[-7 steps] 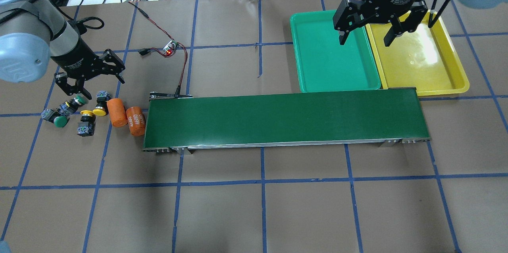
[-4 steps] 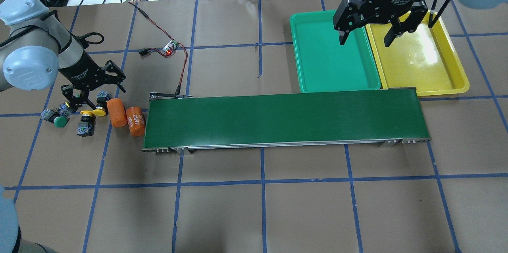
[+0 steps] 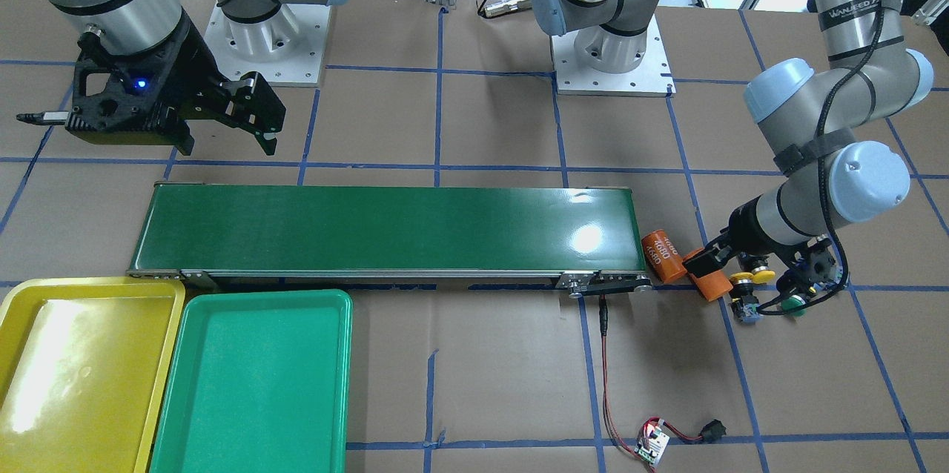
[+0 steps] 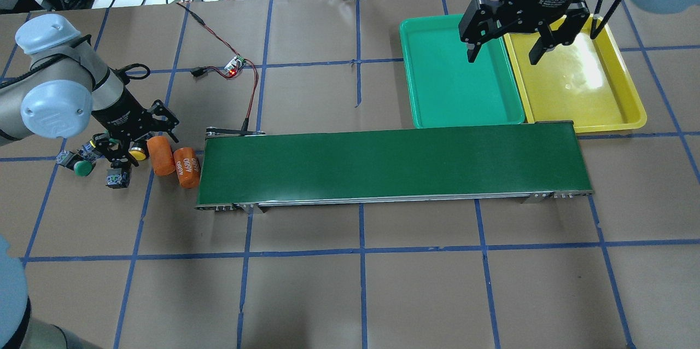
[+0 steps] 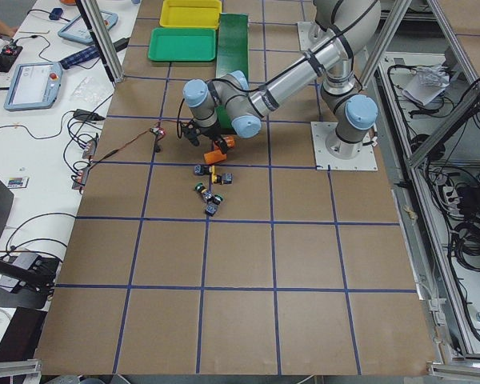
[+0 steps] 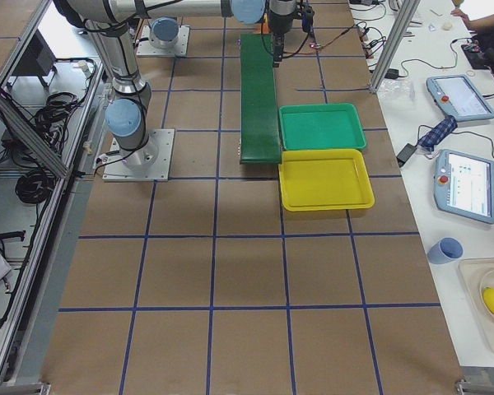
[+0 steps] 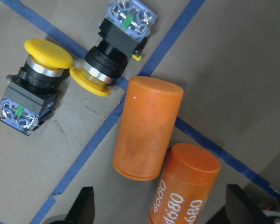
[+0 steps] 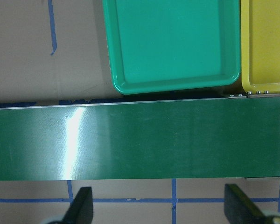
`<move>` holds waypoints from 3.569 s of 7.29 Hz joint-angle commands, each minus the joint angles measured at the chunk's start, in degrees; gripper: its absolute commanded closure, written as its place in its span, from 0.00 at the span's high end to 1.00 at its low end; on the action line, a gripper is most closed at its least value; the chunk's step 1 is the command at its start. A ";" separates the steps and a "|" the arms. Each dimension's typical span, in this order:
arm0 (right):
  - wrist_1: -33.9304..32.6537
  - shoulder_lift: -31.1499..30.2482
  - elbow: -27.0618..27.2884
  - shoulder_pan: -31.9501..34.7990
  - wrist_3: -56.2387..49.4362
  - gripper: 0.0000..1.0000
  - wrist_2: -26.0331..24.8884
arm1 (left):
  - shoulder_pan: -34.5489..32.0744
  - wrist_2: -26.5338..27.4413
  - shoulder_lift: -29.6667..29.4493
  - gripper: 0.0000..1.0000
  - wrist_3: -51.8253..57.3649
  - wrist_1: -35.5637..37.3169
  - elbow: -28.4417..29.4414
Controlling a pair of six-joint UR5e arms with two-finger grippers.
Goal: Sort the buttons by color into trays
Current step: 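Lower the left gripper and grasp the plain orange cylinder upright, then carry the orange cylinder onto the belt's near end and open the left gripper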
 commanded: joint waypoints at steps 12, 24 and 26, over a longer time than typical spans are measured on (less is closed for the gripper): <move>0.00 0.00 0.00 0.01 0.00 1.00 0.07 | -0.39 -0.79 -2.28 0.00 1.40 -11.23 14.35; -0.18 0.44 0.00 0.02 0.00 1.00 0.07 | -13.75 -3.79 0.72 0.91 -42.72 -23.43 9.21; -0.09 0.17 0.09 0.02 0.00 1.00 0.07 | -13.84 -4.05 0.81 0.97 -43.25 -23.17 9.47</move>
